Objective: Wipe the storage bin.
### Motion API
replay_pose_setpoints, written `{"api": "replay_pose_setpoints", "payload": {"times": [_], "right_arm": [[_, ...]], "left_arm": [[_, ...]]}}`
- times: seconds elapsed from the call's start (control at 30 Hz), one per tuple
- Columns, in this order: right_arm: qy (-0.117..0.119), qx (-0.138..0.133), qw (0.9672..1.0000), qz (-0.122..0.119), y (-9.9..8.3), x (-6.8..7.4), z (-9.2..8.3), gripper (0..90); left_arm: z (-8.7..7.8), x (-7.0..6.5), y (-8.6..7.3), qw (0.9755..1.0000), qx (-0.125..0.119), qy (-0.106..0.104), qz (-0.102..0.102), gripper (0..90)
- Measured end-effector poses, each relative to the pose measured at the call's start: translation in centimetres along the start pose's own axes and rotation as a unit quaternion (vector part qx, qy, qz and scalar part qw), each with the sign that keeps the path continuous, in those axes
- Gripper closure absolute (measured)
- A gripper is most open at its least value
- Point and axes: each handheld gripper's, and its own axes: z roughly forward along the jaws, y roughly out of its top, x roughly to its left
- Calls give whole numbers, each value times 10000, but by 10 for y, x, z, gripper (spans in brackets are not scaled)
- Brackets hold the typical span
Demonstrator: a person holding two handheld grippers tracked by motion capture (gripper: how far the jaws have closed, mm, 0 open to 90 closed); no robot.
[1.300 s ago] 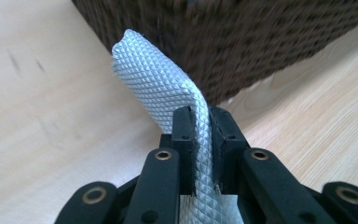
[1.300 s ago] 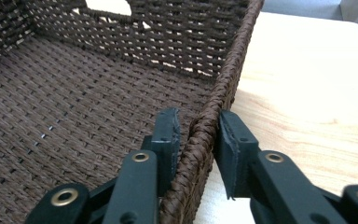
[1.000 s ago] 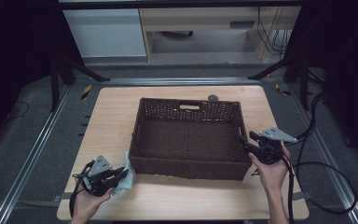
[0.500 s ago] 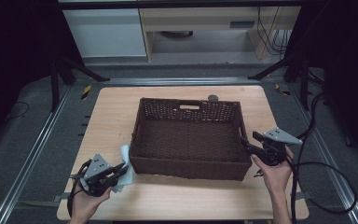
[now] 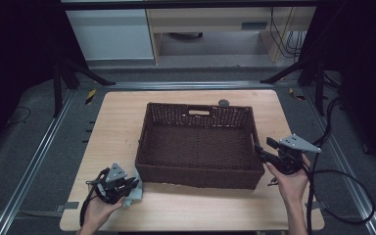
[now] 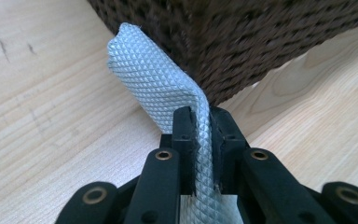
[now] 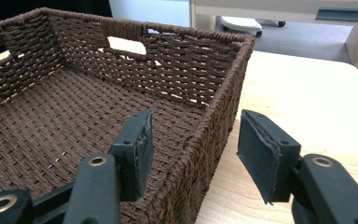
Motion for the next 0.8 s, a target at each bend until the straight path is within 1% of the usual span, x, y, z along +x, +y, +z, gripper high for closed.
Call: {"api": "replay_pose_setpoints", "payload": {"times": [0.07,0.13,0.2,0.27,0.37,0.47,0.5,0.53,0.63,0.73,0.8], "right_arm": [[0,-10,10000,-9,0,0,0,455],[-10,17,10000,-15,0,1,1,454],[-4,28,10000,-21,-1,1,2,453],[7,18,10000,-16,-1,1,2,450],[39,-22,10000,7,-1,0,1,455],[36,-28,10000,0,-1,0,0,458],[39,-19,10000,8,-1,-1,0,460],[35,-17,10000,6,-1,-1,0,460],[34,26,10000,-1,-2,-1,2,463],[40,34,10000,-3,-3,0,2,465],[47,28,10000,-2,-2,0,2,465]], "left_arm": [[2,2,0,10000,65,26,26,805],[1,4,0,10000,44,51,7,805],[-4,7,0,9999,-48,99,-41,805],[-9,13,0,9996,-189,120,-164,804],[-20,24,-2,9982,-361,341,-333,803],[-31,40,-7,9952,-499,636,-558,803],[-34,45,-9,9941,-497,741,-621,803],[-36,51,-12,9928,-499,804,-737,802],[-40,65,-21,9895,-449,926,-1011,801],[-39,73,-27,9876,-265,1083,-1108,801],[-35,77,-30,9870,-116,1123,-1148,800]]}}
